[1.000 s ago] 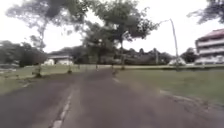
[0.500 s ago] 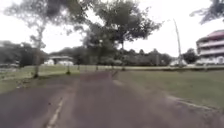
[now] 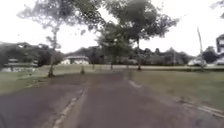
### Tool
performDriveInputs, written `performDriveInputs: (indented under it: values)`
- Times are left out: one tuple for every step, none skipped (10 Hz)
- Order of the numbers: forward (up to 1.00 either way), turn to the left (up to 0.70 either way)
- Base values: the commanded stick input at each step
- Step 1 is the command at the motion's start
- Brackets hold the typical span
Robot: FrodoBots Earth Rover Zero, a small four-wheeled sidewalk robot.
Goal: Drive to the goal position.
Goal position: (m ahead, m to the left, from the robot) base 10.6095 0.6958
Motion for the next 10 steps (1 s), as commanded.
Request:
performDriveInputs:
  values:
    - [0.70, 0.00]
    - [0.70, 0.00]
    - [0.70, 0.00]
    - [0.70, 0.00]
    - [0.70, 0.15]
    - [0.70, 0.35]
    - [0.70, 0.35]
    - [0.70, 0.21]
    - [0.70, 0.00]
    - [0.70, 0.00]
